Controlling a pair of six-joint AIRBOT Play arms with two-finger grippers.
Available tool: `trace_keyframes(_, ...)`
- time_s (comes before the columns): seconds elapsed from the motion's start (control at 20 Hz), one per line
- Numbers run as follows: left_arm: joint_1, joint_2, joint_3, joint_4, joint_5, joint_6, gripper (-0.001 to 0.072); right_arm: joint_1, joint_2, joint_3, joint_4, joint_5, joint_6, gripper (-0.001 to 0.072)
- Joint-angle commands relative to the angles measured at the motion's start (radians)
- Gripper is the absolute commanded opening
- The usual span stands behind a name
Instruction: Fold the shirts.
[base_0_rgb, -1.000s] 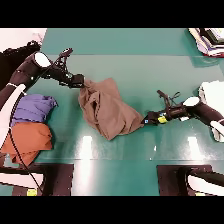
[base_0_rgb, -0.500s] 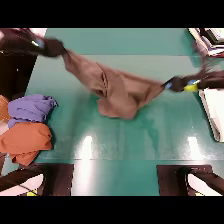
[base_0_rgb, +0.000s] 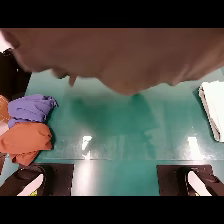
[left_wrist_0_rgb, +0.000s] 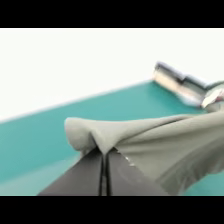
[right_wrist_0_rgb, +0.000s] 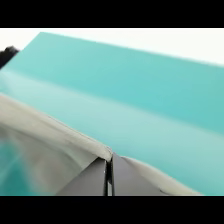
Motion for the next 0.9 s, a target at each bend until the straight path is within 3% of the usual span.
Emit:
trace_keyframes(0.0,0.001,0.028,0.063,-0.028,0.014,-0.003,0.0022,-0.082,-0.009,0.165,-0.012,0.067,0.002,0.0018)
trace_keyframes(0.25,0.001,-0.081,-0.046,0.005,-0.078,-0.001,0.0023,-0.057,-0.220,0.338,-0.014,0.189,0.071,0.0018)
trace_keyframes(0.45,0.001,-0.279,-0.209,0.010,-0.173,0.000,0.0023,0.068,-0.457,0.301,-0.027,0.221,0.072,0.0018)
trace_keyframes(0.65,0.001,-0.520,-0.382,0.010,-0.141,0.008,0.0023,0.173,-0.700,0.188,-0.257,0.170,0.072,0.0018)
trace_keyframes(0.85,0.001,-0.745,-0.410,0.009,0.039,0.051,0.0023,0.204,-0.889,0.148,-0.266,0.062,0.072,0.0018)
